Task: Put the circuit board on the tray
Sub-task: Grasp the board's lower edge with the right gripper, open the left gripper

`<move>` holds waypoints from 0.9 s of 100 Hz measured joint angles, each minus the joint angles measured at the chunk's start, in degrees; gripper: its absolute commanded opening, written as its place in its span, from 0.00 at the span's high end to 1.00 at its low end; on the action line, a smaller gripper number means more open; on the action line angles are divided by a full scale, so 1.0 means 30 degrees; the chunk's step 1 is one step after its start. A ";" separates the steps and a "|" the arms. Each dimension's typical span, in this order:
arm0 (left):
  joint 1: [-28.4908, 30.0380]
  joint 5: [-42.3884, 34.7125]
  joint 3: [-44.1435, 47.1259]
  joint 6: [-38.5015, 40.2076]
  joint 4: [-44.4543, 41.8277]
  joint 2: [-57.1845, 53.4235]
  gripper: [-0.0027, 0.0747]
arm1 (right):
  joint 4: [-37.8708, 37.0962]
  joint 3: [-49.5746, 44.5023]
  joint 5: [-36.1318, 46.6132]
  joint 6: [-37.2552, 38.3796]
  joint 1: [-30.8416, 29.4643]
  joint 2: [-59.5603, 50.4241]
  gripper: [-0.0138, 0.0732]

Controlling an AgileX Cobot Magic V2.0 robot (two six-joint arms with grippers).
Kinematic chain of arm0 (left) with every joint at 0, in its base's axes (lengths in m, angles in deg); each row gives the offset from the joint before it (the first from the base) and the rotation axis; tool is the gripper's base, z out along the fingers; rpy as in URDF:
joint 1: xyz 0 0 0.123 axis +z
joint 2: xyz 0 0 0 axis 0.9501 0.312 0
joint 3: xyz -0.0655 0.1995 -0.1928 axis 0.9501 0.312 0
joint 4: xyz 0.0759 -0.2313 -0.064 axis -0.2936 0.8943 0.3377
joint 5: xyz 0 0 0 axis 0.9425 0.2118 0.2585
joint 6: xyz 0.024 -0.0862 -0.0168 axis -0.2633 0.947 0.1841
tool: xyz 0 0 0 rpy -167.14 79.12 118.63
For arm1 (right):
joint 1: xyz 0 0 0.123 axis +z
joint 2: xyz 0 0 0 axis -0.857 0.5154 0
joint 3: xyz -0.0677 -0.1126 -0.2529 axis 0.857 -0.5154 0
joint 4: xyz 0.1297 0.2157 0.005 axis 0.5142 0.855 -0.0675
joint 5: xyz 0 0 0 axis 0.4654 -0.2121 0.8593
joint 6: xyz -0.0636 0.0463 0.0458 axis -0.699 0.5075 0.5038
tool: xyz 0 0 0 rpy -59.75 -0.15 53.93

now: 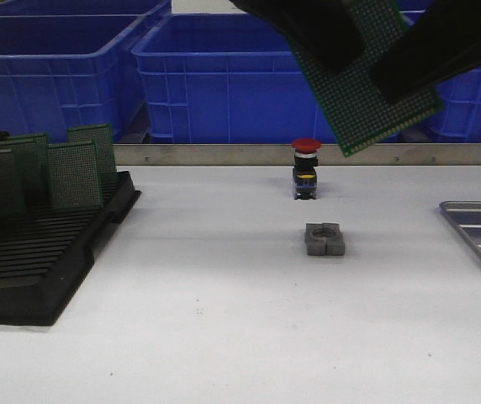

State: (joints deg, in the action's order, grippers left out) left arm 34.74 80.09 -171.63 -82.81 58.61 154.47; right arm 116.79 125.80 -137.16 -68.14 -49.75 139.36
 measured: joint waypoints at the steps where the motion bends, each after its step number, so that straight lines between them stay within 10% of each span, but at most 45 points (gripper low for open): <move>1: 0.0000 0.0000 0.0000 0.0000 -0.0034 0.0000 0.99 | 0.0000 0.0000 -0.0005 0.0000 0.0000 0.0000 0.86; 26: 0.0000 0.0303 0.0000 -0.0190 -0.0103 0.0000 0.93 | -0.0076 0.0000 -0.0428 -0.0418 0.0111 0.0000 0.92; 56: 0.0000 -0.0074 0.0000 -0.0025 -0.0031 0.0000 0.24 | 0.0091 0.0000 -0.0115 -0.0205 0.0111 0.0000 0.92; 90: 0.0000 -0.0048 0.0000 -0.0008 -0.0031 0.0000 0.23 | -0.0885 0.0404 -0.0085 0.1072 0.0111 -0.0328 0.92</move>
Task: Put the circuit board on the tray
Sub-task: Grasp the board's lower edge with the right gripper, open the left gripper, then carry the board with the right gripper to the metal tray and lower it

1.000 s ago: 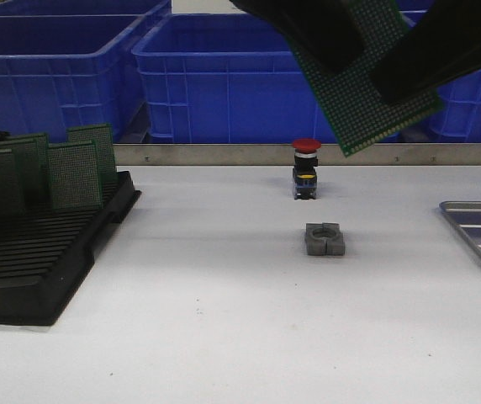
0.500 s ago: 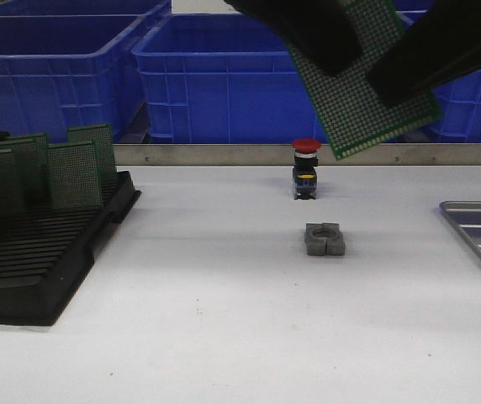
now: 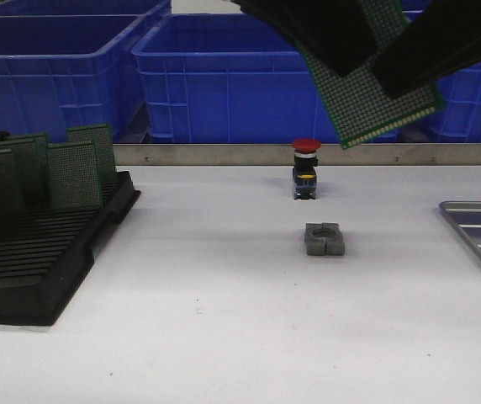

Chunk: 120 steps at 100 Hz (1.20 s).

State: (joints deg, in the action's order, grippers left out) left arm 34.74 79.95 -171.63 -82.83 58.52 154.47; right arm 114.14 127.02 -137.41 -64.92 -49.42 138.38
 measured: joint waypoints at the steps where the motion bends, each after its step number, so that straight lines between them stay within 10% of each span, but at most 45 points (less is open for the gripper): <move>1: 0.0000 0.0000 0.0000 0.0000 0.0000 0.0000 0.23 | -0.0216 0.0043 -0.0006 0.0124 -0.0036 -0.0006 0.92; 46: 0.0000 0.0000 0.0000 0.0000 0.0000 0.0000 0.23 | -0.6982 0.3936 -0.3822 0.9071 -0.5193 -0.0993 0.92; 120: 0.0000 0.0000 0.0000 0.0000 0.0000 0.0000 0.23 | -0.2785 0.4044 0.0503 1.1207 -1.0185 0.9921 0.92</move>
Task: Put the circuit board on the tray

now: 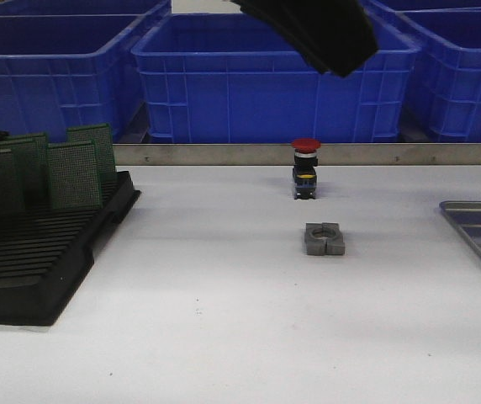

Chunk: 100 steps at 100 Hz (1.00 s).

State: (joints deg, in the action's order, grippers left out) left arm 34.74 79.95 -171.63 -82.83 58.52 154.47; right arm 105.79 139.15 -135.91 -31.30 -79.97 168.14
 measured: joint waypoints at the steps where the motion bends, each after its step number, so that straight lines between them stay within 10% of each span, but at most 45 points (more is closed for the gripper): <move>1: 0.0000 0.0000 0.0000 0.0000 0.0000 0.0000 0.23 | 0.0053 0.0000 0.0077 0.0000 0.0002 0.0157 0.92; 67: 0.0000 0.0000 0.0000 0.0000 0.0000 0.0000 0.23 | 0.2869 0.0151 0.1411 -0.1170 0.0002 0.3180 0.91; 100: 0.0000 0.0000 0.0000 0.0000 0.0000 0.0000 0.23 | 0.2899 0.0209 0.1411 -0.1170 0.0002 0.3180 0.43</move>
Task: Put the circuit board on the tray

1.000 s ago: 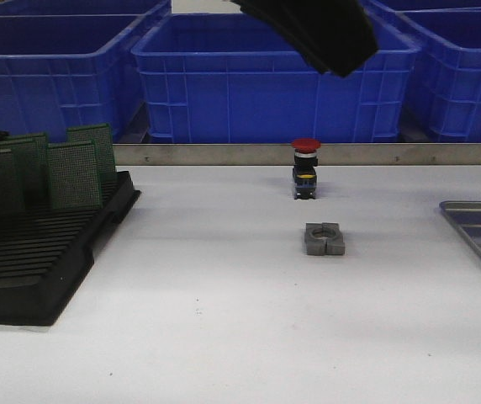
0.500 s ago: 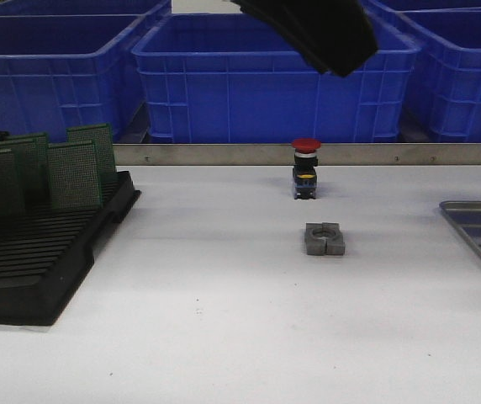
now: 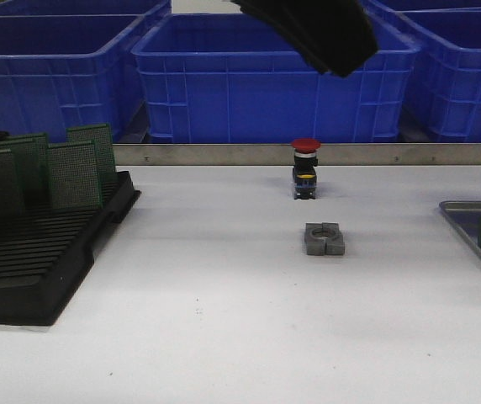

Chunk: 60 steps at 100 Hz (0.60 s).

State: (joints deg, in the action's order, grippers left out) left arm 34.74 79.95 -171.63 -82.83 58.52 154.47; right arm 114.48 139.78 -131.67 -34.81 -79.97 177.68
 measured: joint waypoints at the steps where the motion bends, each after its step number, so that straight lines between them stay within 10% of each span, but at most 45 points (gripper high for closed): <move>1: 0.0000 0.0000 0.0000 0.0000 0.0000 0.0000 0.23 | 0.0000 0.0000 0.0000 0.0000 0.0000 0.0000 0.42; 20: 0.0000 0.0000 0.0000 0.0000 0.0000 0.0000 0.23 | 0.0000 0.0000 0.0161 -0.0013 0.0000 0.0000 0.24; 60: 0.0000 0.0000 0.0000 0.0000 0.0000 0.0000 0.23 | 0.0046 0.0000 0.0598 -0.0013 0.0000 0.0000 0.23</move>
State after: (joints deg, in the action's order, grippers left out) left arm 34.74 79.95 -171.63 -82.83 58.52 154.47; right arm 114.62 139.78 -129.88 -34.85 -79.97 177.68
